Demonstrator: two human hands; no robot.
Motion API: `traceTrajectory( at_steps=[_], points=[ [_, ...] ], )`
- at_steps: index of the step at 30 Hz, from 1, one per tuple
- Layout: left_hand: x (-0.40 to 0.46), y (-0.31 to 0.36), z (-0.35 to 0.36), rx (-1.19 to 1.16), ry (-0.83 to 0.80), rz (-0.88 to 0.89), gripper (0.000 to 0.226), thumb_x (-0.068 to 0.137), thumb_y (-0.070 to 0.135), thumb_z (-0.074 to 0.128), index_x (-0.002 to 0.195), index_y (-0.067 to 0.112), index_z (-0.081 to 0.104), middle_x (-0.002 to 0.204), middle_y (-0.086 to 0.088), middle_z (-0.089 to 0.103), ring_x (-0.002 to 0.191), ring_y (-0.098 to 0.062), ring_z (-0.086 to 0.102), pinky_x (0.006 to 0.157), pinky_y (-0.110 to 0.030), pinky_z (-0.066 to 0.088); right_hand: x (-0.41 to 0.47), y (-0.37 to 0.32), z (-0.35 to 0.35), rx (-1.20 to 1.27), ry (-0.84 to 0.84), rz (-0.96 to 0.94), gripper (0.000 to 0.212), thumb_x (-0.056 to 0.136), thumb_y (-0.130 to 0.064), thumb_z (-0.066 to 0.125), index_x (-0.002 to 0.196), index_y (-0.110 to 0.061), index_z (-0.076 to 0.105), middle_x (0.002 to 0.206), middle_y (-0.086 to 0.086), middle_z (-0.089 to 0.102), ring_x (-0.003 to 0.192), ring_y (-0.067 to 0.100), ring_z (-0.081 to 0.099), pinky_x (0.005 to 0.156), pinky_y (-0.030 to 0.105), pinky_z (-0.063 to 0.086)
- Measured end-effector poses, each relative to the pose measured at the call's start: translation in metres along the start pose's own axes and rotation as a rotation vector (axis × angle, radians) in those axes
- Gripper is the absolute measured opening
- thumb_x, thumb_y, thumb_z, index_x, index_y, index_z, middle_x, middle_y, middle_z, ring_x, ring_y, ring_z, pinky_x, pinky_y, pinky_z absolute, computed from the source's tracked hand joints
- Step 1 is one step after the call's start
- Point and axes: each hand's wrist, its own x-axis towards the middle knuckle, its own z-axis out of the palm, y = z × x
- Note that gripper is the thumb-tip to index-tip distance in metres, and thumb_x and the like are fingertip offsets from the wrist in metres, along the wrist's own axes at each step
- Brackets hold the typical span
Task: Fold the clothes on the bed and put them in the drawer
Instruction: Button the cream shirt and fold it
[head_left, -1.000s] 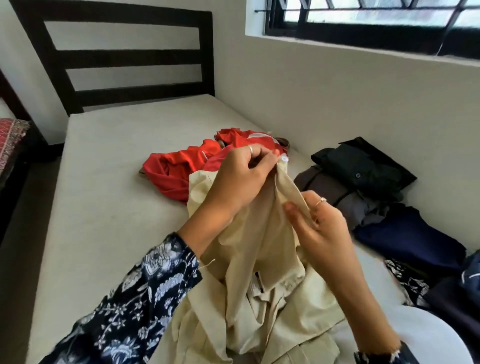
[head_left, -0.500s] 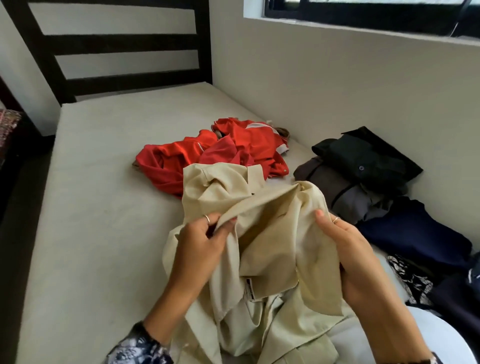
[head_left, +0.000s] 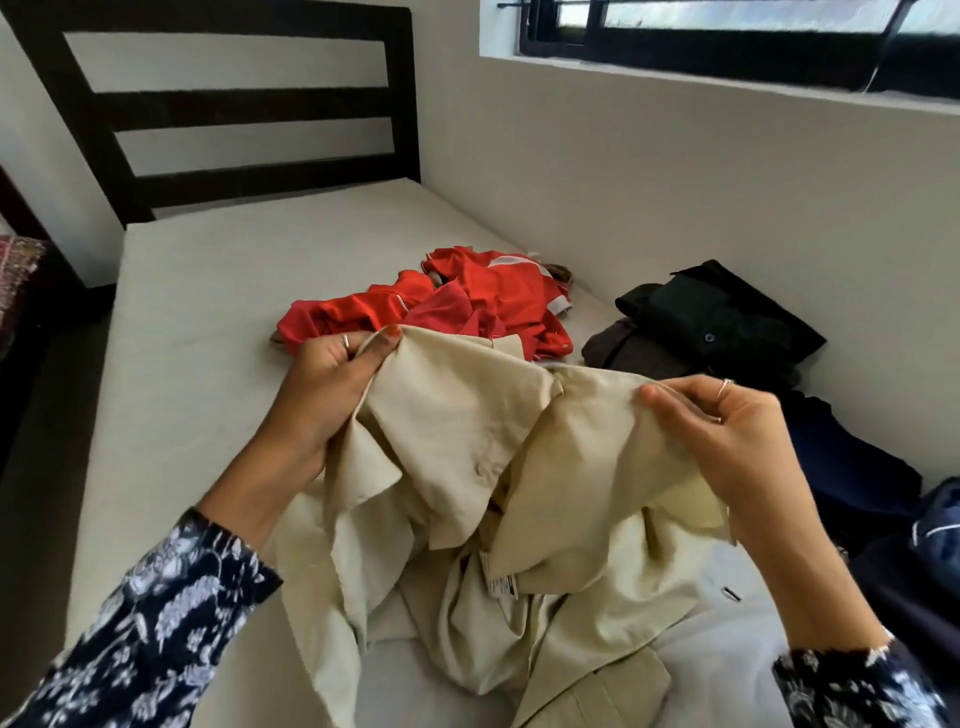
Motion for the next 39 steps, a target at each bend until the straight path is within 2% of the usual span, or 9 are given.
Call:
traceTrajectory(
  at_steps=[4,8,12,17,21,24,27,31,39],
  points=[
    [0.011,0.003,0.001,0.093,-0.038,-0.017,0.034,0.092,0.032,0.061,0.081,-0.001,0.065,0.077,-0.012,0.060,0.070,-0.019,0.053,0.063,-0.027,0.041,0.000,-0.003,-0.006,-0.085,-0.010,0.005,0.013,0.091,-0.026,0.064,0.082,-0.031,0.071,0.077,-0.007,0.069,0.076,0.002,0.061,0.070,0.024,0.050],
    [0.015,-0.004,0.007,0.227,-0.053,0.012,0.045,0.094,0.028,0.059,0.050,0.018,0.060,0.052,0.006,0.054,0.052,-0.008,0.048,0.059,-0.025,0.039,-0.010,-0.016,-0.011,0.183,-0.157,0.216,0.016,0.095,-0.016,0.056,0.100,-0.016,0.072,0.083,0.002,0.075,0.073,0.014,0.071,0.068,0.030,0.060],
    [0.016,-0.016,0.016,0.237,-0.060,0.060,0.039,0.094,0.029,0.058,0.079,-0.007,0.061,0.070,-0.010,0.054,0.068,-0.018,0.049,0.069,-0.032,0.039,-0.024,-0.010,-0.010,0.316,-0.322,0.358,0.025,0.095,-0.005,0.053,0.114,-0.014,0.065,0.096,0.008,0.075,0.082,0.021,0.072,0.069,0.033,0.061],
    [0.022,-0.021,0.027,0.453,-0.041,0.154,0.032,0.094,0.028,0.057,0.079,0.001,0.066,0.077,-0.008,0.066,0.074,-0.018,0.059,0.068,-0.027,0.043,-0.034,0.007,-0.003,0.395,-0.285,0.438,0.030,0.094,0.002,0.051,0.122,-0.007,0.057,0.102,0.015,0.073,0.087,0.026,0.070,0.075,0.037,0.058],
    [0.017,-0.021,0.036,0.722,0.037,0.350,0.015,0.091,0.021,0.063,0.099,0.009,0.067,0.095,-0.003,0.066,0.089,-0.019,0.060,0.073,-0.025,0.044,-0.033,0.012,-0.004,0.426,-0.283,0.463,0.030,0.093,0.000,0.052,0.122,-0.005,0.057,0.107,0.018,0.070,0.092,0.030,0.067,0.078,0.040,0.057],
    [-0.010,-0.023,0.045,0.919,0.122,0.725,0.029,0.087,0.014,0.064,0.115,0.010,0.060,0.111,-0.007,0.058,0.102,-0.025,0.052,0.088,-0.033,0.045,-0.034,0.014,-0.005,0.450,-0.285,0.467,0.026,0.093,-0.003,0.053,0.119,-0.003,0.059,0.109,0.019,0.069,0.090,0.027,0.067,0.074,0.036,0.058],
    [-0.049,-0.042,0.053,0.886,-0.015,0.963,0.020,0.091,0.008,0.058,0.109,0.004,0.065,0.107,-0.009,0.060,0.098,-0.022,0.056,0.091,-0.028,0.045,-0.033,0.019,-0.004,0.464,-0.299,0.466,0.027,0.093,-0.005,0.054,0.120,-0.003,0.058,0.112,0.020,0.068,0.091,0.027,0.065,0.071,0.033,0.058],
    [-0.063,-0.083,0.063,0.835,-0.215,0.788,0.021,0.087,-0.001,0.064,0.106,0.003,0.068,0.103,-0.005,0.063,0.091,-0.017,0.063,0.089,-0.019,0.046,-0.033,0.024,0.001,0.495,-0.314,0.470,0.025,0.093,-0.003,0.053,0.117,-0.002,0.059,0.102,0.017,0.070,0.082,0.023,0.068,0.068,0.031,0.058],
    [-0.027,-0.120,0.097,0.976,-0.340,0.397,0.026,0.097,0.018,0.048,0.104,0.006,0.070,0.108,-0.009,0.064,0.104,-0.023,0.058,0.087,-0.031,0.046,-0.036,0.042,0.010,0.452,-0.318,0.525,0.020,0.093,-0.009,0.055,0.112,-0.005,0.061,0.097,0.015,0.071,0.081,0.023,0.067,0.067,0.031,0.057]
  ],
)
